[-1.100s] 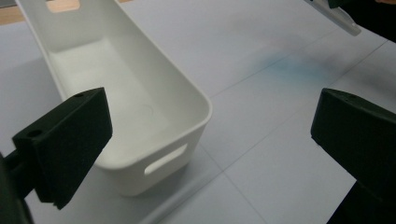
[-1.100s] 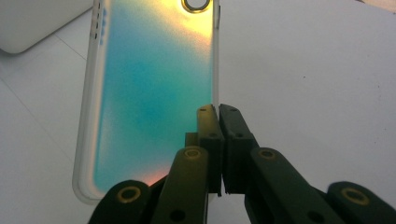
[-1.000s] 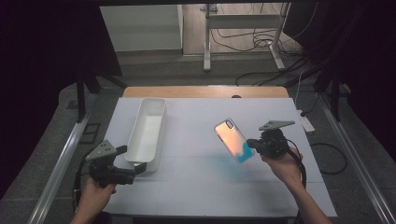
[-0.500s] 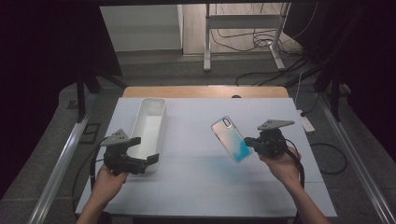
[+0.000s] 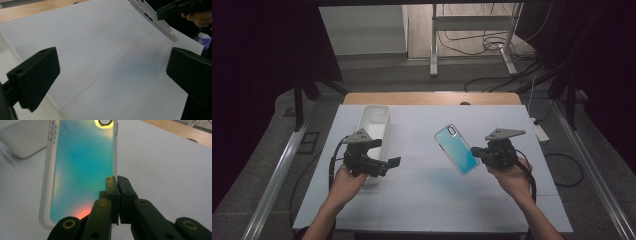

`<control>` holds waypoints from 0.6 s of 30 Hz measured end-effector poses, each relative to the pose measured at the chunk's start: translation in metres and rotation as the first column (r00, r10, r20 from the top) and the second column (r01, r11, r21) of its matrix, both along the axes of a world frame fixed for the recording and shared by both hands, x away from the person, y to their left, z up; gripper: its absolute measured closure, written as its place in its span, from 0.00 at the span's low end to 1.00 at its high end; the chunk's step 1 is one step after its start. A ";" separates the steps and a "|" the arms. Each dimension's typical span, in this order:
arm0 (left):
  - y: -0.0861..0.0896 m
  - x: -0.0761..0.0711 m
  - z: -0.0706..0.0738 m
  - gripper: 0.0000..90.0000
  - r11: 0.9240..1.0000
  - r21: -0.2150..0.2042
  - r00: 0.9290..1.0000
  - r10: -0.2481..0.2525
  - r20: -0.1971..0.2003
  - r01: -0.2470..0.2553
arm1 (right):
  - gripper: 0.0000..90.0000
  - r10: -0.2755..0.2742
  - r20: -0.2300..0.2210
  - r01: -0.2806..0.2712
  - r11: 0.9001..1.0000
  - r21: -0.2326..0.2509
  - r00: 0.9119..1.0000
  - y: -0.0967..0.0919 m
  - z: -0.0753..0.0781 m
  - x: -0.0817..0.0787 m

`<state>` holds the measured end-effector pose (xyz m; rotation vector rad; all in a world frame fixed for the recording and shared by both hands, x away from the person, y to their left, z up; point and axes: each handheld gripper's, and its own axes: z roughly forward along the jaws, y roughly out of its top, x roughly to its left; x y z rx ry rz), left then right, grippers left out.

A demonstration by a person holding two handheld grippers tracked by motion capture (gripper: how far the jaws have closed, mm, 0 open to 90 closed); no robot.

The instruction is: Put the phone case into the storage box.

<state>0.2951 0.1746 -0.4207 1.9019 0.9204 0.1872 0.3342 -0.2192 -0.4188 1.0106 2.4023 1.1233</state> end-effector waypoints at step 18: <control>-0.026 0.021 0.002 0.00 0.997 -0.063 0.997 -0.045 -0.056 0.042 | 0.98 0.026 0.028 -0.025 1.000 -0.013 0.999 0.012 0.002 -0.007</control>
